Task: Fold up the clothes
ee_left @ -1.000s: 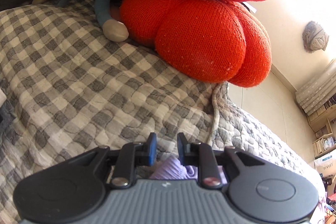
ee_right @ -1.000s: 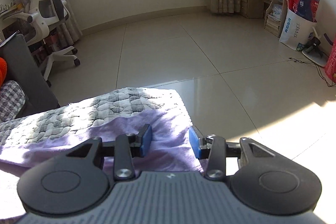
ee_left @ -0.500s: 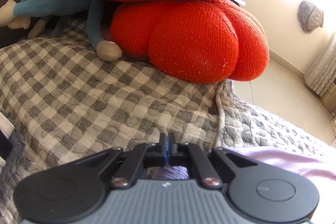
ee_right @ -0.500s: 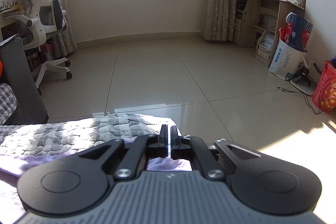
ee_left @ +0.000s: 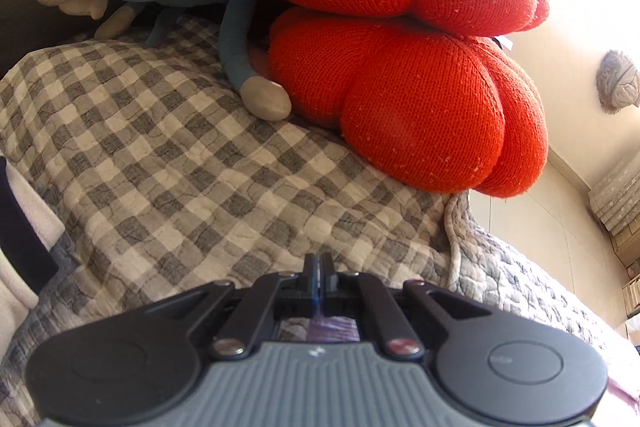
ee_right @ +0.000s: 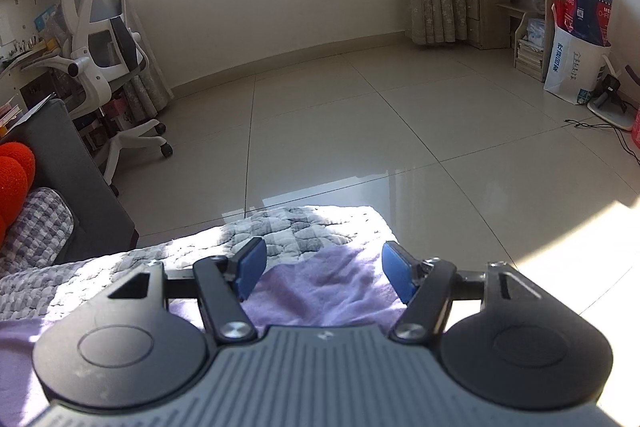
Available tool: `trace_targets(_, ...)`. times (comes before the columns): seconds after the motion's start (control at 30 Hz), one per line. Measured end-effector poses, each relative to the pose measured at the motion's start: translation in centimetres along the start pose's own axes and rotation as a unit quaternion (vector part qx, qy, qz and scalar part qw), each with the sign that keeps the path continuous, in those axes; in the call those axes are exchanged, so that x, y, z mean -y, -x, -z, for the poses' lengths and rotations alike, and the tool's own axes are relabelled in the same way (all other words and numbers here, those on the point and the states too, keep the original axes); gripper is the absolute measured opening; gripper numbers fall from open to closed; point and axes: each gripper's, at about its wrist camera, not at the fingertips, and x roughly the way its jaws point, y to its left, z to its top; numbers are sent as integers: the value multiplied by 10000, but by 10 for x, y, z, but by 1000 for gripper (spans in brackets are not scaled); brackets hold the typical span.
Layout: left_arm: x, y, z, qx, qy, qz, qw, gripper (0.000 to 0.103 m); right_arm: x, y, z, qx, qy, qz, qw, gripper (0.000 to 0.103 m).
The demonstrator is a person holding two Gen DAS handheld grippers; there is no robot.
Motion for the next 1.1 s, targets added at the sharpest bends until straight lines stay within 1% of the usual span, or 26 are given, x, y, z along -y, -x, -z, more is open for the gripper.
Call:
trace_targets(0.03, 0, 0, 0, 0, 7, -18, 10000, 0, -3, -4, 4, -53, 73, 42, 10000, 68)
trace_targets(0.07, 0, 0, 0, 3, 12, -41, 10000, 0, -4, -6, 6, -62, 145, 78, 9998, 60)
trace_targets(0.1, 0, 0, 0, 29, -2, -109, 9999, 0, -6, -6, 7, -59, 216, 114, 9997, 36)
trace_targets(0.13, 0, 1, 0, 56, -17, -177, 9998, 0, -7, -7, 9, -56, 286, 151, 9995, 34)
trace_targets(0.17, 1, 1, -1, 82, -31, -246, 9997, 0, -8, -8, 10, -52, 357, 187, 9992, 17)
trace_targets(0.2, 1, 2, -1, 109, -39, -308, 9995, 0, -9, -7, 10, -13, 389, 221, 9990, 4)
trace_targets(0.27, -1, 4, -2, 171, 40, -347, 9992, 0, -10, -3, 8, 101, 420, 282, 9987, 3)
trace_targets(0.43, -4, 8, -4, 298, 173, -392, 9986, 0, -16, 13, 5, 699, 560, 580, 9943, 3)
trace_targets(0.53, -2, 5, -1, 343, 155, -513, 9980, 0, -17, 16, 4, 867, 562, 632, 9926, 3)
trace_targets(0.63, 0, 2, 2, 386, 137, -631, 9972, 0, -16, 5, 9, 694, 604, 753, 9929, 3)
trace_targets(0.73, -1, -5, 5, 337, 160, -637, 9973, 0, -14, -12, 15, 299, 482, 1022, 9931, 3)
trace_targets(0.8, -4, -7, 5, 279, 238, -552, 9978, 0, -8, -16, 13, 151, 195, 1271, 9916, 3)
trace_targets(0.83, -6, -6, 3, 235, 304, -440, 9983, 0, -5, -12, 10, 164, 30, 1305, 9913, 5)
trace_targets(0.87, -7, -5, 2, 196, 376, -335, 9985, 1, -1, -7, 5, 190, -146, 1320, 9910, 12)
trace_targets(0.9, -9, -1, -1, 196, 488, -289, 9982, 2, 0, -1, 0, 239, -219, 1283, 9912, 12)
trace_targets(0.93, -10, 4, -4, 237, 559, -279, 9978, 4, -4, 8, -5, 296, -158, 1222, 9919, 12)
trace_targets(0.97, -8, 13, -8, 308, 544, -289, 9976, 11, -9, 16, -9, 354, -64, 1158, 9926, 12)
trace_targets(1.0, -7, 21, -12, 381, 525, -303, 9974, 15, -13, 25, -14, 411, 30, 1094, 9931, 13)
trace_targets(1.03, -4, 32, -15, 479, 477, -343, 9971, 21, -19, 35, -17, 456, 139, 1024, 9936, 13)
trace_targets(1.07, 1, 46, -18, 577, 416, -365, 9968, 25, -26, 46, -19, 499, 252, 952, 9939, 14)
trace_targets(1.1, 3, 59, -21, 627, 376, -325, 9968, 26, -32, 56, -20, 541, 365, 879, 9940, 16)
